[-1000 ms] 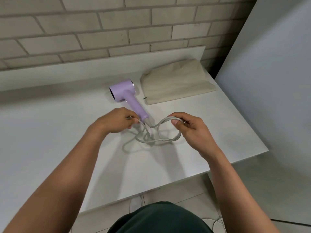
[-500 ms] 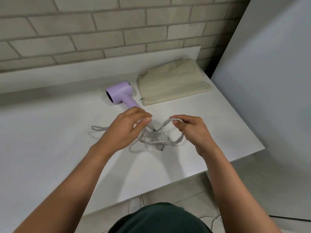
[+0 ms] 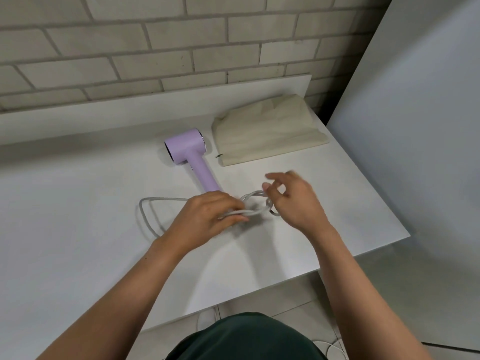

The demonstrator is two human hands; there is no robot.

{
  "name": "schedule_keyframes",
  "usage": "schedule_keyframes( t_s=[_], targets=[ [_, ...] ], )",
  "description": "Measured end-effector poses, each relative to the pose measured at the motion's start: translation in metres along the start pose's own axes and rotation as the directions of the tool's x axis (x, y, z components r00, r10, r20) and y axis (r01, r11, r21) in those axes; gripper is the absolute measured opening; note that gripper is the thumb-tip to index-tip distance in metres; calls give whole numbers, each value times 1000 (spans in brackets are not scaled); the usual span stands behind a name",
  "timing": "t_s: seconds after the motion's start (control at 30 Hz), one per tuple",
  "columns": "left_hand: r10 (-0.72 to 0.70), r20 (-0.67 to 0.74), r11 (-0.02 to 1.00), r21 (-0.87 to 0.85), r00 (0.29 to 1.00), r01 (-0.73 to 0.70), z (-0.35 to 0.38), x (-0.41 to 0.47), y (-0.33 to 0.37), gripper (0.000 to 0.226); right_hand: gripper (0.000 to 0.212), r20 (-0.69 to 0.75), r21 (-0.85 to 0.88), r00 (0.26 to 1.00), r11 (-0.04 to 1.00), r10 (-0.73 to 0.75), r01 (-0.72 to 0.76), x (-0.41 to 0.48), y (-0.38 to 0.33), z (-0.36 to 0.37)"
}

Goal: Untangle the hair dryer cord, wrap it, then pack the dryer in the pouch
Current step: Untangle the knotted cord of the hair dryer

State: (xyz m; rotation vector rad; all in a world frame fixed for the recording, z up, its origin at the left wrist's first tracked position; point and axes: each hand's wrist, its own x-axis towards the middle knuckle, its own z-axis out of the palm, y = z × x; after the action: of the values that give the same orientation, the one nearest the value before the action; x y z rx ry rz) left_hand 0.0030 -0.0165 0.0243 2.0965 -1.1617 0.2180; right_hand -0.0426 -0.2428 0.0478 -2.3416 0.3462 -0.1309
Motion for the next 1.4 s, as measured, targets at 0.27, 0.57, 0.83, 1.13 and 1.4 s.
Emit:
schedule_keyframes(
  t_s=[0.27, 0.57, 0.83, 1.13, 1.4],
  targets=[
    [-320, -90, 932, -212, 943, 295, -14, 15, 9, 23, 21, -153, -233, 684, 699, -713, 676, -15, 2, -16],
    [-321, -86, 935, -185, 943, 302, -16, 21, 12, 7, 14, -243, -246, 653, 697, -717, 674, 2, 3, 9],
    [-82, -310, 969, 197, 947, 148, 6, 14, 9, 8, 13, -365, -338, 565, 671, -740, 660, -2, 6, 20],
    [-331, -226, 942, -13, 916, 337, 9, 7, 8, 21, 8, -390, 167, 772, 786, -502, 595, -10, -6, 14],
    [-512, -56, 859, -31, 857, 511, 3, 14, 12, 16, 4, -275, 598, 958, 765, -86, 240, -19, -7, 10]
  ],
)
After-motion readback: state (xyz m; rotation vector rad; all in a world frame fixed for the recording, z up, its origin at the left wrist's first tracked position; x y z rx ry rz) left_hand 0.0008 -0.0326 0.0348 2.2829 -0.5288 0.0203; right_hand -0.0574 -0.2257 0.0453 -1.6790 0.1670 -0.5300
